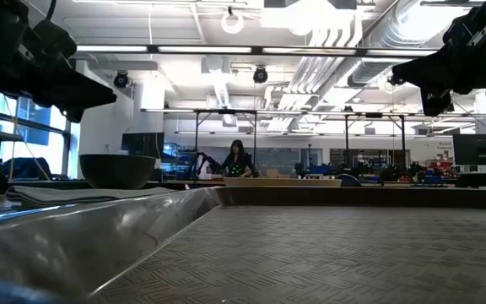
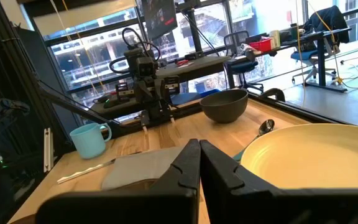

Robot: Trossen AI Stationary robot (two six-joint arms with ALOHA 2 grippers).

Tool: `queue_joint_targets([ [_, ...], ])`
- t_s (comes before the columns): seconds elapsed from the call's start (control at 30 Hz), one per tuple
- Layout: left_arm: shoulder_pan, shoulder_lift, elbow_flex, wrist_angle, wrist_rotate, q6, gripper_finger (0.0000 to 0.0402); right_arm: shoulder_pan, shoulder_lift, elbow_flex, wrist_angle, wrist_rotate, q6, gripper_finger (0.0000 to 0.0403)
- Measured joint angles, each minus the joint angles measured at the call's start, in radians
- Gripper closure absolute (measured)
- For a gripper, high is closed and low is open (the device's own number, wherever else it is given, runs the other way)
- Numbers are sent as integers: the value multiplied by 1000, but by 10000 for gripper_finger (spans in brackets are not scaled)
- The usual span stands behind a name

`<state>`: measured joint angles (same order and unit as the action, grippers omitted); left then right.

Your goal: Set up tray

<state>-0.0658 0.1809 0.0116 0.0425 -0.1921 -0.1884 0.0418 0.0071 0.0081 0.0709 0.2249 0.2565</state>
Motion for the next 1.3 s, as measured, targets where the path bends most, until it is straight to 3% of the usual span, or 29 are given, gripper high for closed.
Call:
queue_joint_targets([
  [0.53,0,0,0,37,0,-2,289,0,0,0,0,0,0,402],
  [0.7,0,2,56,4,79,-201,289,0,0,0,0,0,0,402],
  [0.87,0,0,148,89,161,-339,289,0,0,0,0,0,0,402],
  [1.03,0,0,210,205,-7,-353,289,0,0,0,0,0,0,402],
  [1.3,0,25,232,345,-307,-574,289,0,0,0,0,0,0,402],
])
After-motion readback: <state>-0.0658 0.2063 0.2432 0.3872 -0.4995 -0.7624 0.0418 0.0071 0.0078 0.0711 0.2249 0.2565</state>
